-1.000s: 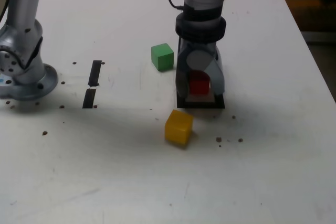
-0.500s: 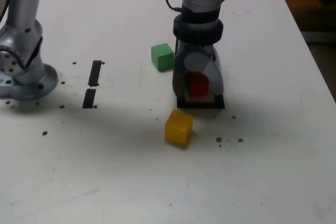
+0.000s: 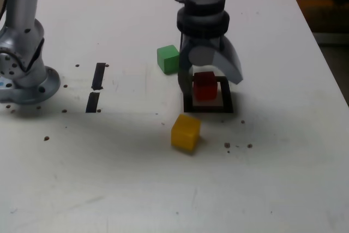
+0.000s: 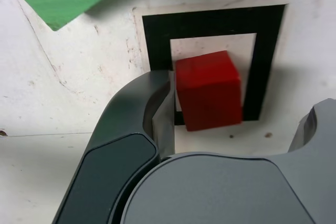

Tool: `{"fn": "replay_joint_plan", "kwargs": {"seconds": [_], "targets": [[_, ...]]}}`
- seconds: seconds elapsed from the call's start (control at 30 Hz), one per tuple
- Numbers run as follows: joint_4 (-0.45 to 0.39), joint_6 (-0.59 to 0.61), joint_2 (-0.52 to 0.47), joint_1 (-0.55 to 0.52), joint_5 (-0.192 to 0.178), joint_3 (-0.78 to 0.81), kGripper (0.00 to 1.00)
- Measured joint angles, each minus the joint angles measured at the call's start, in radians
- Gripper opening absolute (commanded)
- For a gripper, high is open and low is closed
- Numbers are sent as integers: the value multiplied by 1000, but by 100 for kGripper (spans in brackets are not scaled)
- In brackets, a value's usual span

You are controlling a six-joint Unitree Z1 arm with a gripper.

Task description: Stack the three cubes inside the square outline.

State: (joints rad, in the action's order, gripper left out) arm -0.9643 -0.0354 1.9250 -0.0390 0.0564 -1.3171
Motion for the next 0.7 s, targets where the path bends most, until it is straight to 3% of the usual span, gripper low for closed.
{"fn": "replay_joint_plan", "kwargs": {"seconds": [0.4, 0.7], "targets": [[-171, 17, -162, 76, -57, 1, 93], [-197, -13, -187, 194, -90, 35, 96]]}}
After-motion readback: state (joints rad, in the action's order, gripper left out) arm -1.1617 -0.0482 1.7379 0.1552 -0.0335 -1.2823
